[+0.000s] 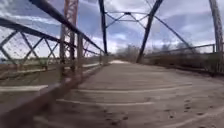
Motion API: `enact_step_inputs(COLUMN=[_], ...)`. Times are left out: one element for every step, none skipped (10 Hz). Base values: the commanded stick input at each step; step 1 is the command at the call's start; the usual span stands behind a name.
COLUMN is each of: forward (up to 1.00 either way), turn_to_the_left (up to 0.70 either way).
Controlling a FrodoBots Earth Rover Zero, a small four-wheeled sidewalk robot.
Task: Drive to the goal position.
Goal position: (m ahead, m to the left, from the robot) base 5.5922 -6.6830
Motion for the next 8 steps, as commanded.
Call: enact_step_inputs(forward=[1.00,1.00,1.00,1.00,1.00,1.00,1.00,1.00], turn_to_the_left=[-0.08,-0.04,0.00,0.01,0.01,0.01,0.01,0.01])
